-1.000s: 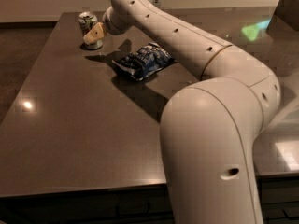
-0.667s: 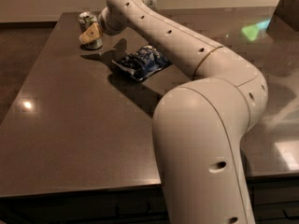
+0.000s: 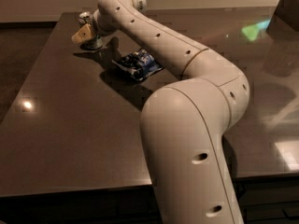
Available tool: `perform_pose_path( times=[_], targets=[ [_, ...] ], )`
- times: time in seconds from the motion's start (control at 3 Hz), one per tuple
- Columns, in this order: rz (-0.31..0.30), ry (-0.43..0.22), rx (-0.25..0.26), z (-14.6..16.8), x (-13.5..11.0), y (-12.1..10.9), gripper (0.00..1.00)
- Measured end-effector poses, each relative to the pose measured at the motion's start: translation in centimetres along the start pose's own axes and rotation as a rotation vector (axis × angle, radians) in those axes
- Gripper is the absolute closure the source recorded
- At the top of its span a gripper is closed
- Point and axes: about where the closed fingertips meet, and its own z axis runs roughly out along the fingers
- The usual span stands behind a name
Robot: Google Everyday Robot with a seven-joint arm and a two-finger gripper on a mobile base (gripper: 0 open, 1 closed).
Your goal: Knock 7up can over
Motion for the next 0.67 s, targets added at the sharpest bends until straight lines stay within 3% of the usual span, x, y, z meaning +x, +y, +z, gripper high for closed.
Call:
perform_pose_path(
  times=[0.67],
  targets=[
    [0.002, -0.027, -0.009, 0.37, -0.91, 0.81, 0.44]
  ],
)
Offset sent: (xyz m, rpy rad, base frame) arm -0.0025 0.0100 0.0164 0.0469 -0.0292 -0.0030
